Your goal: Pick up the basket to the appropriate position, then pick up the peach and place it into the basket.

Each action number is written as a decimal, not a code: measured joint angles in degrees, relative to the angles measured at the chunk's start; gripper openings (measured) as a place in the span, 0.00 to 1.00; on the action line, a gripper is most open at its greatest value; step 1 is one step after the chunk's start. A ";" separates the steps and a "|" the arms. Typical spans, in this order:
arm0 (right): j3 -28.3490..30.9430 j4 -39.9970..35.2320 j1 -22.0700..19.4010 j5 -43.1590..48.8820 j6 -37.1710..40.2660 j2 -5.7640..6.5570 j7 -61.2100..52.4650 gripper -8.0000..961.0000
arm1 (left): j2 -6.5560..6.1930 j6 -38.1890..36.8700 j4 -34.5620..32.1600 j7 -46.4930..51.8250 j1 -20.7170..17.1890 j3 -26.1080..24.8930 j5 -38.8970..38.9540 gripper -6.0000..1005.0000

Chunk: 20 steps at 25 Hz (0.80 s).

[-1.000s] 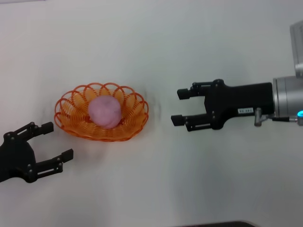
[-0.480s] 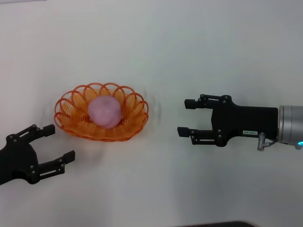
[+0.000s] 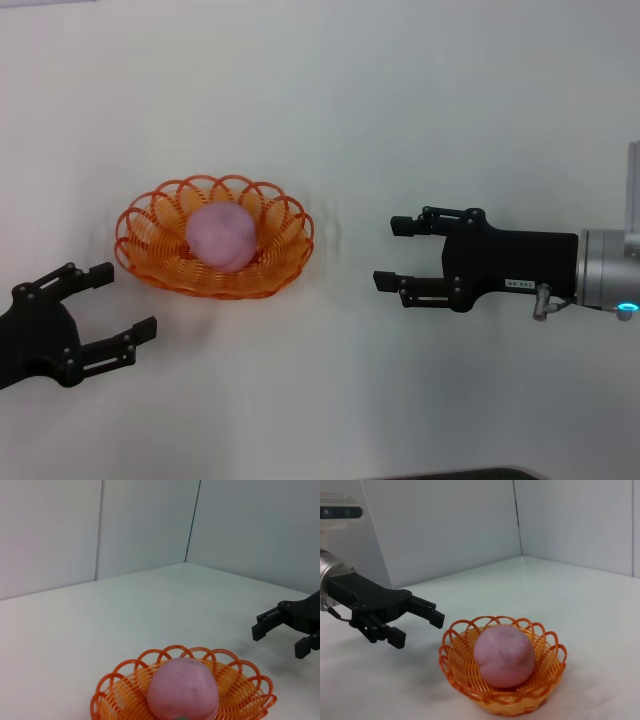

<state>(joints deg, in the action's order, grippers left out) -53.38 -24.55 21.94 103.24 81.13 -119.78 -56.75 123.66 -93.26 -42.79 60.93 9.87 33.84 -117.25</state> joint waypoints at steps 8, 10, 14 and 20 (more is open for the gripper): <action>0.02 -0.01 0.63 0.03 0.06 -0.02 0.00 0.81 | 0.08 1.39 -0.13 -0.02 0.03 -0.34 0.00 0.87; 0.03 0.00 0.90 0.04 0.01 -0.02 -0.06 0.81 | 0.09 1.84 -0.29 -0.03 -0.10 -0.45 0.00 0.87; 0.04 0.02 1.28 0.04 -0.01 -0.02 -0.32 0.81 | 0.05 2.21 -0.37 -0.13 -0.18 -0.49 0.00 0.87; 0.04 0.04 1.35 0.04 -0.01 -0.02 -0.35 0.81 | 0.02 2.13 -0.15 -0.18 -0.08 -0.53 0.06 0.87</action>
